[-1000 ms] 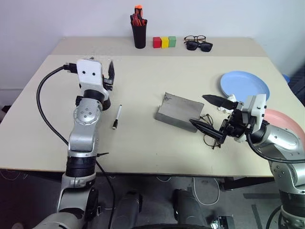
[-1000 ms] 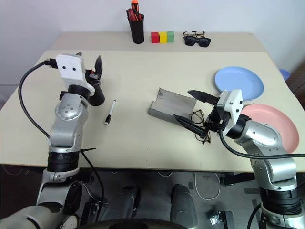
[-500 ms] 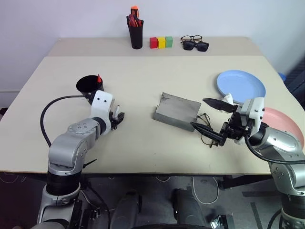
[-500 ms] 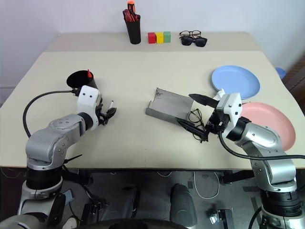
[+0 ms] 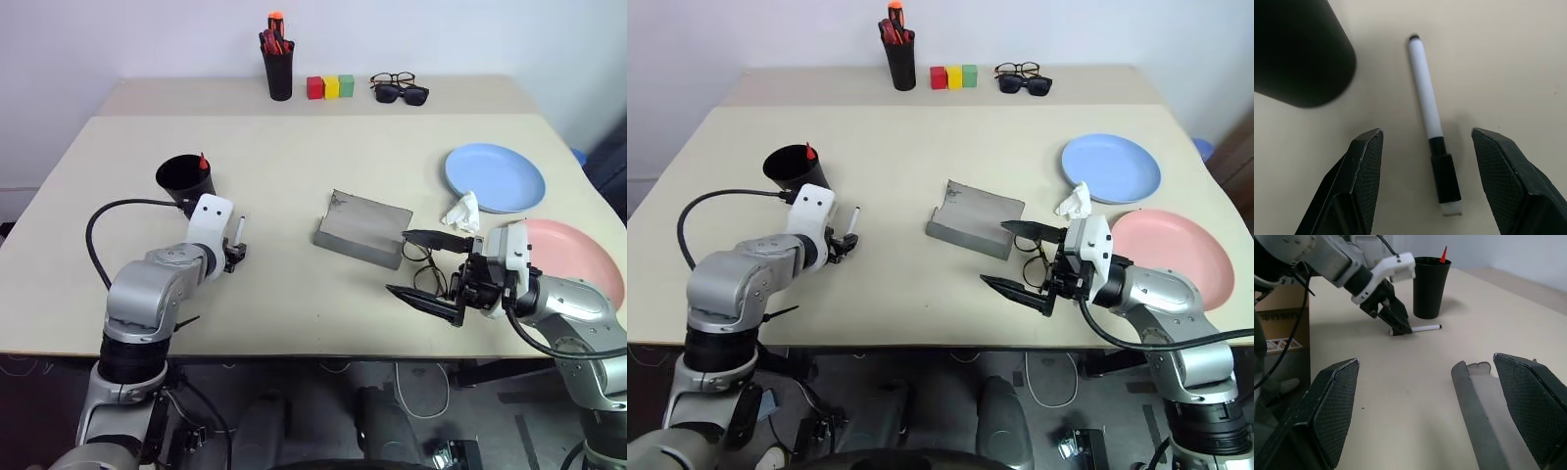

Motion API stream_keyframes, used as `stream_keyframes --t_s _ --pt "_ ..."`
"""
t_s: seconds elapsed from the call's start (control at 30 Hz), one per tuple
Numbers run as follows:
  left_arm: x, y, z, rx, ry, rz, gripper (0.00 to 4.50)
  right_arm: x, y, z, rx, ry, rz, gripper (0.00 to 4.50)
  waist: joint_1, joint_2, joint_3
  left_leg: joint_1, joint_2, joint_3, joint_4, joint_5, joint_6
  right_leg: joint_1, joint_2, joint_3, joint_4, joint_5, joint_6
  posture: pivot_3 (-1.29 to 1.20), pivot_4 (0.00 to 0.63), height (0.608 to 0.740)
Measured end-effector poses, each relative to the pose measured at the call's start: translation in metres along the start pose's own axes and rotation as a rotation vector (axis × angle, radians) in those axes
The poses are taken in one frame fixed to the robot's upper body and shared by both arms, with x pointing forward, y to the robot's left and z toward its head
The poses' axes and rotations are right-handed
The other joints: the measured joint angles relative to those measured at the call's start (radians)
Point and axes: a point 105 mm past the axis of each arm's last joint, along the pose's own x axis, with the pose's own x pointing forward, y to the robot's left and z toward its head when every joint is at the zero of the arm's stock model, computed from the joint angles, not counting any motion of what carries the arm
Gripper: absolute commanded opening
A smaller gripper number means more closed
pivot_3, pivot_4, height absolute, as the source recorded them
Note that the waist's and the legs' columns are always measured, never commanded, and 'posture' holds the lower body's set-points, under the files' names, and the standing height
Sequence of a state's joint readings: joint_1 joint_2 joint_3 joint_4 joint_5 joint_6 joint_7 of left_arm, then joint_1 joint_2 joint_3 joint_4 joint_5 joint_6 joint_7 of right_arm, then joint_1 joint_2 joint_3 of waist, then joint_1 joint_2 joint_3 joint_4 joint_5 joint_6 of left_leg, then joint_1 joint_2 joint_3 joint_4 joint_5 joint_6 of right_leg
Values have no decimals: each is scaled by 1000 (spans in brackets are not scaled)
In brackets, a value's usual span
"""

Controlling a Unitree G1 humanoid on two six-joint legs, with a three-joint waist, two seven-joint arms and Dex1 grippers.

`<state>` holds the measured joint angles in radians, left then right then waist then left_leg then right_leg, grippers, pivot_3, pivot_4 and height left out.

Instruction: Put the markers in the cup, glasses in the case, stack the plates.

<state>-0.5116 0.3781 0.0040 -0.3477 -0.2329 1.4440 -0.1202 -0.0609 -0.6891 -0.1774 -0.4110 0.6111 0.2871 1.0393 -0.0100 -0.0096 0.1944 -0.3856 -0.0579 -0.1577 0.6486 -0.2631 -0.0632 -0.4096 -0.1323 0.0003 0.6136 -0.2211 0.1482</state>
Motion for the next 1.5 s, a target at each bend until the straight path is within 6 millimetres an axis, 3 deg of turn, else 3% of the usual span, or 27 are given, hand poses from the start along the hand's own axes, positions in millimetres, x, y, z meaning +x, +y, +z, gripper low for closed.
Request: stream_keyframes --t_s 0.1,0.13,0.2,0.33,0.53,0.67,0.73,0.83,0.93,1.03,1.2,1.33,1.5 --pt "6 -5 5 -25 36 10 2908 0 0 0 -4 0 0 4500 6 0 0 0 0 0 0 0 0 1 0 0 0 0 0 0 150 740" --pt "7 -5 6 -29 51 16 2679 0 0 0 -6 -1 0 4500 8 0 0 2 0 0 0 0 0 1 0 0 0 0 0 0 150 740" --pt "10 -8 6 -49 73 14 2104 0 0 0 -8 0 -2 4500 9 1 0 5 0 0 0 0 -1 4 0 0 0 0 0 0 150 740" --pt "13 -16 7 -83 100 -8 47 -1 -1 -1 -7 3 -14 4500 11 0 0 11 0 1 0 0 -1 10 0 0 0 -2 -4 0 150 740" --pt "9 -13 6 -86 90 -39 47 -3 0 -4 5 12 -27 4500 -3 0 0 10 1 1 0 0 -1 9 0 0 0 -2 -3 0 150 740" --pt "0 -25 7 -5 9 -134 47 -4 -2 -4 0 12 -42 4500 -1 -1 0 5 1 1 -2 0 -1 3 0 0 0 0 0 0 150 740" --pt "-7 -32 21 76 -119 -164 47 -4 -3 -3 -1 12 -53 4500 1 -1 0 -1 1 1 -2 1 -2 -2 0 0 -1 2 -4 0 150 740" --pt "-30 -39 65 245 -501 -130 47 -4 -7 -3 -15 11 -81 4500 8 -1 0 -4 0 1 -2 1 -3 -4 -1 1 -2 3 -5 0 150 740" --pt "-51 -39 98 308 -786 -49 47 -3 -14 0 -42 0 -111 4500 19 -1 0 -4 0 2 -2 1 -2 -5 -1 1 -3 3 -8 0 150 740" --pt "-54 -23 114 296 -916 90 47 0 -21 6 -66 -30 -139 4500 24 -1 0 -3 0 2 -1 1 -2 -3 0 1 -3 1 -8 0 150 740" --pt "-52 29 124 248 -1011 423 47 0 -24 2 -58 -26 -157 4500 23 -1 0 -3 0 2 -1 1 -2 -3 0 1 -3 4 -6 0 150 740" --pt "-47 63 114 242 -997 624 47 -1 -26 1 -60 -25 -164 4500 22 -1 0 -3 0 2 -2 1 -2 -4 0 1 -2 4 -5 0 150 740" --pt "-39 77 104 228 -963 675 47 0 -26 2 -69 -30 -163 4500 25 -1 0 -3 0 2 -1 1 -2 -3 0 1 -2 4 -4 0 150 740"
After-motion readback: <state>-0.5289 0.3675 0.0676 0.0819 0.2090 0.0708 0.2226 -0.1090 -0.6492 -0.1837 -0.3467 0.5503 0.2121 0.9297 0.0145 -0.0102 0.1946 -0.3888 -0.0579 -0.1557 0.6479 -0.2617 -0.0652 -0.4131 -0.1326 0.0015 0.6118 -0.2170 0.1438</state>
